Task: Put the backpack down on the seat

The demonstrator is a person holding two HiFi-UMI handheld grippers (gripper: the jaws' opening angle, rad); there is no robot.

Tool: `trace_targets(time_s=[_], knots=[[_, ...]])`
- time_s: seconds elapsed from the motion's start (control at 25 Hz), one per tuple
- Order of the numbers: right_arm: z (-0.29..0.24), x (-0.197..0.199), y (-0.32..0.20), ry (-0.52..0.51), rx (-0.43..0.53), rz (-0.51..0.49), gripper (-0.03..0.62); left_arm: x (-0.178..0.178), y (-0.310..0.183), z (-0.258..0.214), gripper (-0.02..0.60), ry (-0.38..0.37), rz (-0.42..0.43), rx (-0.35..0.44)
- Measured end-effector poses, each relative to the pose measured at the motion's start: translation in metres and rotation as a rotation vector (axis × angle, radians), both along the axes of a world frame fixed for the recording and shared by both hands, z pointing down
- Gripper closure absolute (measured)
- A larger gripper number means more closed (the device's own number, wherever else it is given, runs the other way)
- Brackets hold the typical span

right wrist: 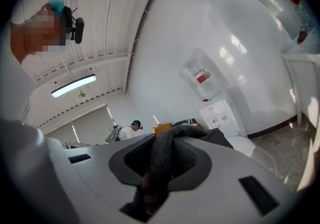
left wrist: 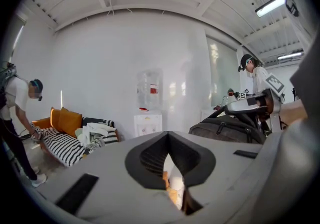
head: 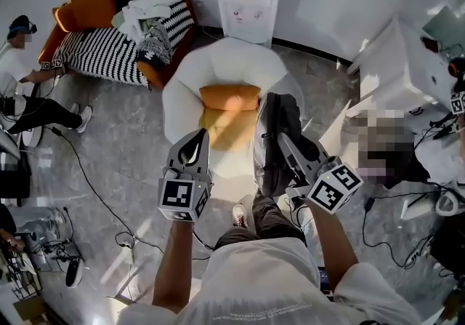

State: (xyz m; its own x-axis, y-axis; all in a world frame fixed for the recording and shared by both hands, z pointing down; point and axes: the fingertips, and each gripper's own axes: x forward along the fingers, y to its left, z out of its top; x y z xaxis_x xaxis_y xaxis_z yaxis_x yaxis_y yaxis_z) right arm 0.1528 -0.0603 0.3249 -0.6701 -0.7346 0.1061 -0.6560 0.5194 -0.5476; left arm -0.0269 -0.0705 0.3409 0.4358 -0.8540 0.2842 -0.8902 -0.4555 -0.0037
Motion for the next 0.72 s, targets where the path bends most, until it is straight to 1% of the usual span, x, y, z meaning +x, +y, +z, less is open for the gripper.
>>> trace_targets(time_s=[0.08, 0.12, 0.24, 0.36, 0.4, 0.56, 0.72], knots=[[0.008, -0.001, -0.01, 0.01, -0.007, -0.006, 0.522, -0.002, -0.009, 0.005, 0.574, -0.016, -0.015, -0.04], [0.012, -0.001, -0.015, 0.013, -0.011, -0.008, 0.522, -0.003, -0.015, 0.006, 0.574, -0.011, -0.024, -0.043], [0.024, 0.0, -0.031, 0.009, -0.033, -0.007, 0.522, -0.007, -0.031, 0.009, 0.574, 0.014, -0.051, -0.018], [0.034, 0.005, -0.046, 0.007, -0.05, -0.007, 0.522, -0.007, -0.042, 0.018, 0.574, -0.016, -0.072, -0.067], [0.037, 0.004, -0.05, 0.001, -0.051, -0.014, 0.522, -0.007, -0.047, 0.021, 0.574, -0.019, -0.086, -0.07], [0.048, 0.001, -0.057, -0.002, -0.059, -0.052, 0.522, -0.005, -0.064, 0.023, 0.574, 0.0, -0.141, -0.025], [0.06, -0.001, -0.069, -0.01, -0.072, -0.053, 0.522, 0.0, -0.077, 0.025, 0.574, -0.004, -0.148, -0.052]])
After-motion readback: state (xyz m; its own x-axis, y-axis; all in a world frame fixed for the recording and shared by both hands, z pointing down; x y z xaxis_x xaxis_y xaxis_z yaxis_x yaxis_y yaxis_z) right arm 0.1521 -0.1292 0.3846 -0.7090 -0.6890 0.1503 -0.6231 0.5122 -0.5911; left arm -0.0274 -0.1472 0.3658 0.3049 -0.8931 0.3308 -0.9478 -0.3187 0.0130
